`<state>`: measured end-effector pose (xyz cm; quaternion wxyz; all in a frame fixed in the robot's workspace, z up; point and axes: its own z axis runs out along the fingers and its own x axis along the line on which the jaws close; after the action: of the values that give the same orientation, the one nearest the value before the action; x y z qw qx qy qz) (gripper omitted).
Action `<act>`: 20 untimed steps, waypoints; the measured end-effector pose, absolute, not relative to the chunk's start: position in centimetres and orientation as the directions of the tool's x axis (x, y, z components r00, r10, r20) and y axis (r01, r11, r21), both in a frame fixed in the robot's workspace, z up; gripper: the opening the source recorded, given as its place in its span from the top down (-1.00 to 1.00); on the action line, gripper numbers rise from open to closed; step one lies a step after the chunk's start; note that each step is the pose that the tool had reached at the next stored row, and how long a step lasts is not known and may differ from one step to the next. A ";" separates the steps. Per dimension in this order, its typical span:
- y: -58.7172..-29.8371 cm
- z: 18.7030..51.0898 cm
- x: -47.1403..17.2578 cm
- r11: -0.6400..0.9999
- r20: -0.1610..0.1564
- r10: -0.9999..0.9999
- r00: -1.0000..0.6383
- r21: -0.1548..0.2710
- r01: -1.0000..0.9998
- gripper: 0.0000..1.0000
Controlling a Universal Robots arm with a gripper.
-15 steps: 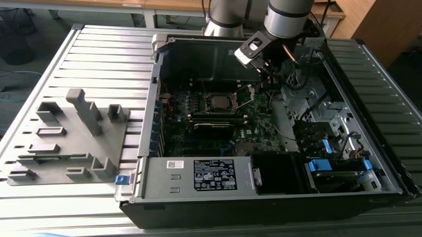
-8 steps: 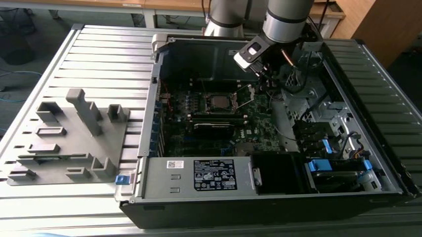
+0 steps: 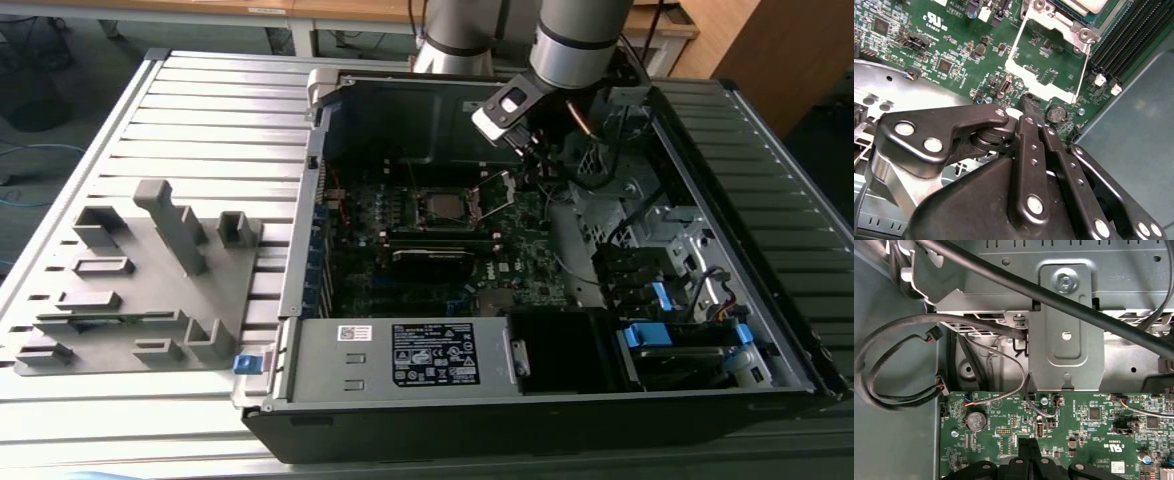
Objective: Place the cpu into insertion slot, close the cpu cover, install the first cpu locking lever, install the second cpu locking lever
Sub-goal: 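Close the cpu cover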
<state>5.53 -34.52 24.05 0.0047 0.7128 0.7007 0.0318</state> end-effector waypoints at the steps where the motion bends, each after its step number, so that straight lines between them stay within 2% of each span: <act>1: -34.4 24.0 5.5 -0.018 0.039 0.999 0.016 0.051 0.999 0.79; 20: -34.0 23.7 2.8 -0.020 0.040 0.999 0.018 0.051 0.998 0.79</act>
<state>2.80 -34.00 23.69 0.0043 0.7135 0.6999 0.0323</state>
